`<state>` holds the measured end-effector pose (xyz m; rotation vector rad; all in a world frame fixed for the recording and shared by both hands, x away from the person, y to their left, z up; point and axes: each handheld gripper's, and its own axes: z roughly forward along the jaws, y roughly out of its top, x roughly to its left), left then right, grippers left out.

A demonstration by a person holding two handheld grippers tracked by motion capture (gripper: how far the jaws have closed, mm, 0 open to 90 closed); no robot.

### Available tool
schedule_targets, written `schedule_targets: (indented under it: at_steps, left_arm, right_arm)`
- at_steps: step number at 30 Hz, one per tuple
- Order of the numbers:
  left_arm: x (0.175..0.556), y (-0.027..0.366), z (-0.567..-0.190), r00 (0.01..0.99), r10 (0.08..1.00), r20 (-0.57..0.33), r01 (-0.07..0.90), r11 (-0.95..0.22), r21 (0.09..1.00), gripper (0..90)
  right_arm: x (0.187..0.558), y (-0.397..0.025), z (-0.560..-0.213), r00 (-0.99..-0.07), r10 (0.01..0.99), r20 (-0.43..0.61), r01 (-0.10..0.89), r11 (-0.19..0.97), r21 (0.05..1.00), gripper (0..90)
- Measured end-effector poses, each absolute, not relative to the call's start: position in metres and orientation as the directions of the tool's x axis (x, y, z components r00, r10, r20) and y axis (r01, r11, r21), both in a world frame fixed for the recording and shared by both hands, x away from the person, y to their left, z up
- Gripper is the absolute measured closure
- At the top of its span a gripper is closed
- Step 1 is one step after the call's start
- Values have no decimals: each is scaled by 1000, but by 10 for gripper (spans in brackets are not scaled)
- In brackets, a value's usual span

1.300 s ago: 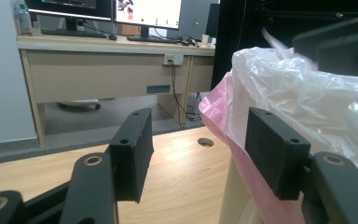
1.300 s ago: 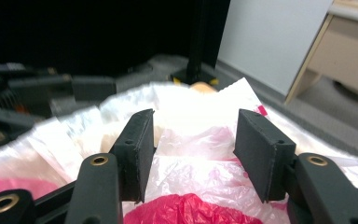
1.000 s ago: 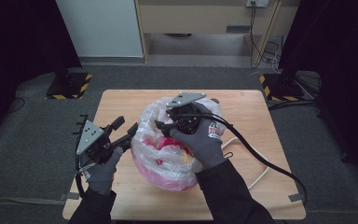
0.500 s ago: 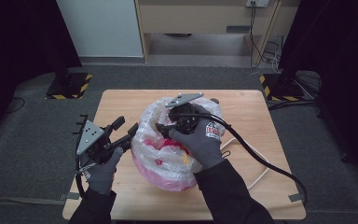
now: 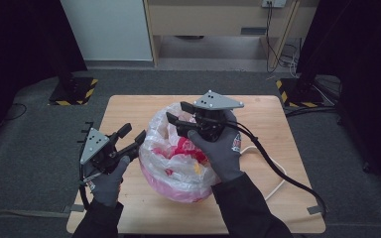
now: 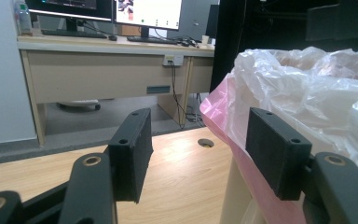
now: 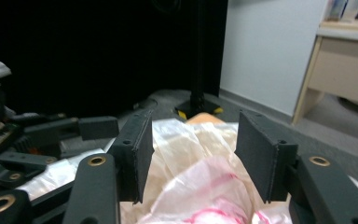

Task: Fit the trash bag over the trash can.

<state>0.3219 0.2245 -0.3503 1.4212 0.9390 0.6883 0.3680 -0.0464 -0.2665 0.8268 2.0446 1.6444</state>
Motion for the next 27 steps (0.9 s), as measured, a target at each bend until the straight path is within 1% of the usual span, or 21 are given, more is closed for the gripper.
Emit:
schedule_targets:
  at_steps: [4, 8, 12, 15, 20, 22, 27]
  left_arm:
    - [319, 237, -345, 468, 869, -162, 133, 111, 985, 403]
    - [316, 250, -342, 438, 884, -167, 114, 129, 985, 403]
    - [318, 259, -345, 406, 899, -164, 119, 126, 985, 401]
    - [320, 263, -350, 388, 906, -170, 134, 128, 983, 401]
    - [323, 269, -357, 366, 915, -170, 149, 123, 981, 401]
    - [323, 271, -359, 360, 917, -170, 153, 122, 981, 400]
    - [324, 275, -367, 343, 926, -159, 177, 103, 979, 396]
  right_arm:
    - [363, -48, -261, -753, 655, 60, 151, 83, 985, 468]
    - [358, -52, -252, -759, 648, 68, 114, 29, 993, 467]
    - [352, -60, -239, -751, 657, 63, 66, -20, 998, 460]
    - [348, -69, -230, -723, 689, 57, 29, -52, 998, 459]
    - [343, -88, -217, -669, 742, 34, -22, -65, 998, 448]
    - [344, -97, -214, -659, 751, 37, -19, -65, 998, 444]
    - [348, -131, -214, -600, 797, 63, -11, -87, 996, 449]
